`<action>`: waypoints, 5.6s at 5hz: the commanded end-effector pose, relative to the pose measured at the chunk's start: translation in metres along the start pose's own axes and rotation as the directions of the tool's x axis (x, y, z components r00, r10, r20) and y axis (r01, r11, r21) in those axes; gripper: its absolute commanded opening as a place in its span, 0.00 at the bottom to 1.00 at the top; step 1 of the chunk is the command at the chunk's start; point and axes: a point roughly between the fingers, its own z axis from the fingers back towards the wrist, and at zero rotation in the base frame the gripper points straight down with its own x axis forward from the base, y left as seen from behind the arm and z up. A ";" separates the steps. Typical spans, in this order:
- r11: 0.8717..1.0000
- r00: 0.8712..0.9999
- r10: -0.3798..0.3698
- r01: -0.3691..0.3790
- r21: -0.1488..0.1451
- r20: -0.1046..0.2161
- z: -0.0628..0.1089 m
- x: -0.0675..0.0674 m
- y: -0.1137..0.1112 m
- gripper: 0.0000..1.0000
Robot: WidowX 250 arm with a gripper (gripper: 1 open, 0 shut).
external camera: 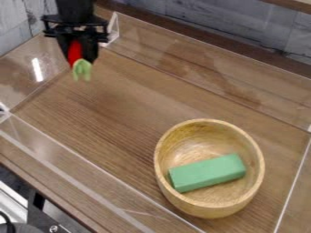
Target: Move the red fruit to the left side of the table
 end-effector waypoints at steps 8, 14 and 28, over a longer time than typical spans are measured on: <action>0.999 0.997 0.047 -0.047 -0.004 0.059 -0.043 0.041 0.026 1.00; 0.994 0.997 0.079 -0.077 -0.078 0.023 -0.046 0.048 0.008 1.00; 0.951 0.943 -0.302 0.309 -0.028 0.138 0.003 0.040 -0.074 1.00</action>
